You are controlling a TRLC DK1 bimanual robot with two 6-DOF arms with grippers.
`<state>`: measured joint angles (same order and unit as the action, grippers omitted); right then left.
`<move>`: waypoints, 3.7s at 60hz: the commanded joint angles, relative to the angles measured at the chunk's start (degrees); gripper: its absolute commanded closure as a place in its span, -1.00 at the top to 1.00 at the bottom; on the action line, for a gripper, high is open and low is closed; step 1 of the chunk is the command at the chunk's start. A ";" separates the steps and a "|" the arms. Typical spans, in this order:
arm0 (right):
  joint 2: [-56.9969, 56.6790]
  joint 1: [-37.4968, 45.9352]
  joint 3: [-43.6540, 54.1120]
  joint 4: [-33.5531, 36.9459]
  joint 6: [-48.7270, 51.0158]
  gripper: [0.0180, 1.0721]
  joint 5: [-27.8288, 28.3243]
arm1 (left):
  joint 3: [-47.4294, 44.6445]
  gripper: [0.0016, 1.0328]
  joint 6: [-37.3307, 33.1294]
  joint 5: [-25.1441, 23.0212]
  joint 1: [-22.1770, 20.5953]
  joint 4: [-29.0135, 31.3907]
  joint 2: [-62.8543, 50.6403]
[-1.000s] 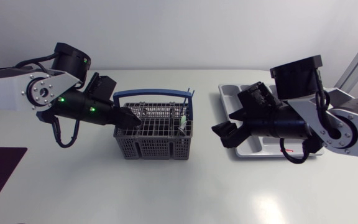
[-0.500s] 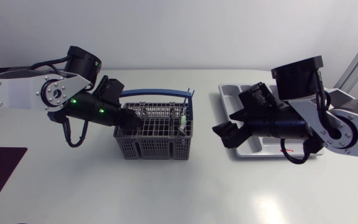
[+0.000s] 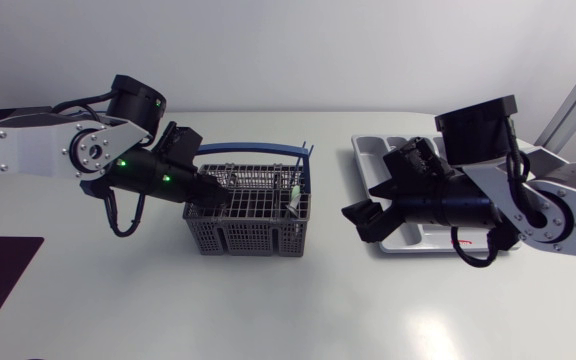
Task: Unload the cutlery basket into the drawer organizer.
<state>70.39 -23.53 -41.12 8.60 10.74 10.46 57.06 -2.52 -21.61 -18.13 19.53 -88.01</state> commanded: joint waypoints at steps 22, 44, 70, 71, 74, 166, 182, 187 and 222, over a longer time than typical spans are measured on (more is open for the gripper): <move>0.98 -0.38 1.75 -1.75 0.68 0.66 0.09 | 2.18 -0.88 -0.38 -0.89 2.49 1.13 4.34; 1.15 -1.17 1.57 -1.39 0.68 0.66 0.09 | 2.71 -0.88 -0.20 -4.23 4.42 4.38 7.67; -0.17 -2.75 1.13 -0.08 0.77 0.66 -0.26 | 3.06 -0.88 0.59 -10.30 8.11 7.10 13.83; -0.34 -2.84 1.13 0.01 0.86 0.66 -0.26 | 3.15 -0.88 0.68 -10.30 8.02 7.28 14.35; -1.04 -3.10 1.13 0.10 1.21 0.66 -0.35 | 3.41 -0.88 0.68 -10.30 8.02 7.72 15.41; -14.93 -12.15 -0.71 12.93 23.97 0.15 20.92 | 16.86 -0.88 -28.41 -30.60 -16.23 30.92 7.67; -13.26 -12.51 -3.52 15.75 25.03 -0.07 24.17 | 18.35 -0.88 -31.84 -30.60 -17.38 34.00 6.01; -12.29 -12.59 -4.05 15.83 25.03 -0.07 24.87 | 18.53 -0.88 -32.10 -30.60 -17.90 34.35 5.74; -11.06 -14.26 -3.96 15.83 25.64 -0.64 25.75 | 19.32 -0.88 -32.54 -31.22 -18.61 35.58 5.04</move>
<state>58.57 -37.15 -44.14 23.90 35.22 35.79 74.43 -33.34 -51.75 -36.21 54.17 -82.19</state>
